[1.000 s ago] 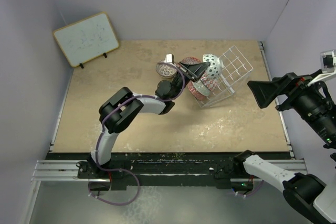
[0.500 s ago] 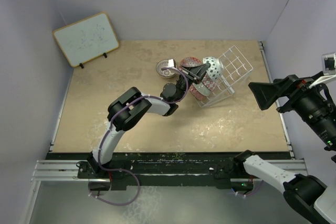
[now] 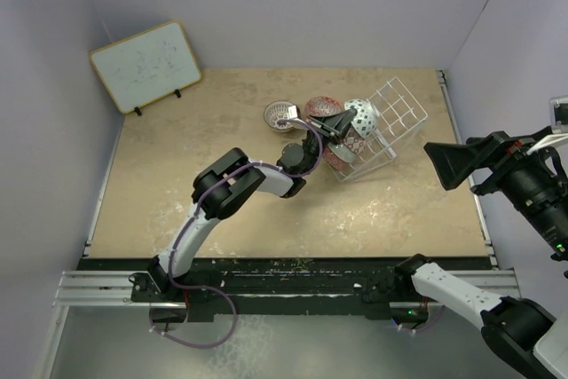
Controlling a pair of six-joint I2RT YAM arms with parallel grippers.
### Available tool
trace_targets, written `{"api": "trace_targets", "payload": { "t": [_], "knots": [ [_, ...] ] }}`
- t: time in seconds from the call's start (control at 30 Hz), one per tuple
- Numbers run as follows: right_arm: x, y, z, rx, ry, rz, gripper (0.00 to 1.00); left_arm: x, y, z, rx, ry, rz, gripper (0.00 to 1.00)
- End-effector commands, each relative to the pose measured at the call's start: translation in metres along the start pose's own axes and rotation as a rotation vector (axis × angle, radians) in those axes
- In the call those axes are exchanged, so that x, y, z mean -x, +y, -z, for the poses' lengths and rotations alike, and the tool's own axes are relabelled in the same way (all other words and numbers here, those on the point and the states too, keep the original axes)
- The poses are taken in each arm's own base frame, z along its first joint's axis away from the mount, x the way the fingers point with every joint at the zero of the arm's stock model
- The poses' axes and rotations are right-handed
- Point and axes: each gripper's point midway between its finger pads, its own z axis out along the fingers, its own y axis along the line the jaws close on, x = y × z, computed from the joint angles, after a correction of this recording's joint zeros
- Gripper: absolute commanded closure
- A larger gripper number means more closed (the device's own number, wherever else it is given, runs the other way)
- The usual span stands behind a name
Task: Load the bowls into the dish rack
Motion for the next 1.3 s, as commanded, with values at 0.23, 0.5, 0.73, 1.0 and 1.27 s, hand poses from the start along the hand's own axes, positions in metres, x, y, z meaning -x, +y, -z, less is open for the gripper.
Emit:
{"api": "trace_targets", "payload": {
  "t": [0.23,0.5,0.73,1.0,1.27],
  "knots": [
    [0.001,-0.004,-0.003,-0.022,-0.004,-0.008,0.00,-0.002,-0.035,-0.006,-0.175,-0.003,0.109,1.00],
    [-0.002,-0.003,-0.008,-0.019,0.008,-0.006,0.00,0.002,-0.023,-0.001,-0.144,-0.012,0.117,1.00],
    [-0.003,-0.003,-0.012,-0.024,0.013,-0.003,0.00,0.002,-0.011,0.002,-0.087,-0.010,0.123,1.00],
    [-0.007,-0.004,-0.015,-0.026,0.020,-0.001,0.00,0.000,0.000,0.004,0.000,0.003,0.145,0.98],
    [-0.008,-0.004,-0.017,-0.030,0.022,0.005,0.00,-0.001,0.002,0.005,0.073,0.004,0.144,0.91]
  ]
}}
